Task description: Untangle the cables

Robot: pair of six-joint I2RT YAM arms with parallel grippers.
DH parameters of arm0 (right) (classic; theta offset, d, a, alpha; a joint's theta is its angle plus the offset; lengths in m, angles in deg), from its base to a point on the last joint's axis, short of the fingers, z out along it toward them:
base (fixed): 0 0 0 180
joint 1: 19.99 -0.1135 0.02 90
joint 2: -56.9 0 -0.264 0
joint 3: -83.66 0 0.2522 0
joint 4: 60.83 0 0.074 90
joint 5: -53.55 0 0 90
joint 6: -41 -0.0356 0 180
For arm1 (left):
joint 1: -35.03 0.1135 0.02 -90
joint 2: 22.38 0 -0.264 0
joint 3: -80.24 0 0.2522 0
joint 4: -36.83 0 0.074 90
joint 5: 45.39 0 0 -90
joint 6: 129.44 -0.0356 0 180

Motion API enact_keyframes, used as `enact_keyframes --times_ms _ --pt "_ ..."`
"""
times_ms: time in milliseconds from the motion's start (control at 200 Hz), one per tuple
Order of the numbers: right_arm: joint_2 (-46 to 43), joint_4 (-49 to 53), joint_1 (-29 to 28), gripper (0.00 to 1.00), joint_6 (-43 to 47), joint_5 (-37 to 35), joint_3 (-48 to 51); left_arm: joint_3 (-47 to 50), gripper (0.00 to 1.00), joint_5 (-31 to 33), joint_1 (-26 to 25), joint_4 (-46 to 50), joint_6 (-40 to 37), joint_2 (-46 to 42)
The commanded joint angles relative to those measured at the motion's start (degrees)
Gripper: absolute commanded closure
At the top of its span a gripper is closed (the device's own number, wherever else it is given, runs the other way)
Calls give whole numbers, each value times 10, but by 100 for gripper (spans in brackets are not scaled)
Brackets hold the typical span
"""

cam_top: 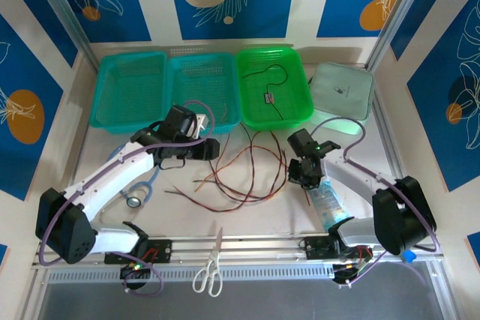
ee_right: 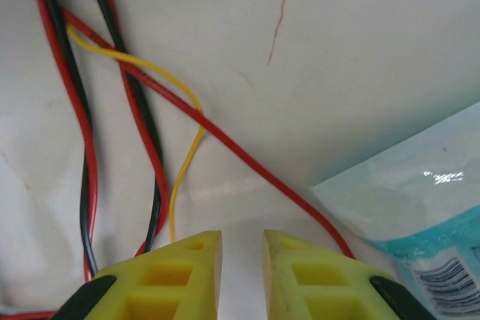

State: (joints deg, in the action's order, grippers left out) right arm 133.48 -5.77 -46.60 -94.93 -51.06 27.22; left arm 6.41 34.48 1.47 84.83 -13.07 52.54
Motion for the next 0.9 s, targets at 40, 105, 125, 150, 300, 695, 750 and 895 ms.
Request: enact_keyframes --times_ms 40,105,125,150,300,695,750,895 --pt "27 24 -1 77 35 -23 -30 -40 34 -23 -5 -2 -3 24" --pt "36 16 -1 76 48 -15 -34 -47 34 -20 -5 -2 -4 26" --pt "39 13 -1 76 51 -12 -35 -47 34 -19 -5 -5 -3 25" --pt "44 11 1 76 57 -8 -35 -45 34 -18 -5 -8 -1 24" --pt "66 9 10 75 78 14 -36 -58 34 -16 -5 -5 -4 27" --pt "103 29 19 71 125 7 -57 -57 34 -14 -5 -8 0 32" --pt "108 35 19 70 127 3 -63 -59 34 -13 -5 -7 2 31" --pt "124 49 26 70 130 0 -72 -69 34 -9 -5 0 -3 35"
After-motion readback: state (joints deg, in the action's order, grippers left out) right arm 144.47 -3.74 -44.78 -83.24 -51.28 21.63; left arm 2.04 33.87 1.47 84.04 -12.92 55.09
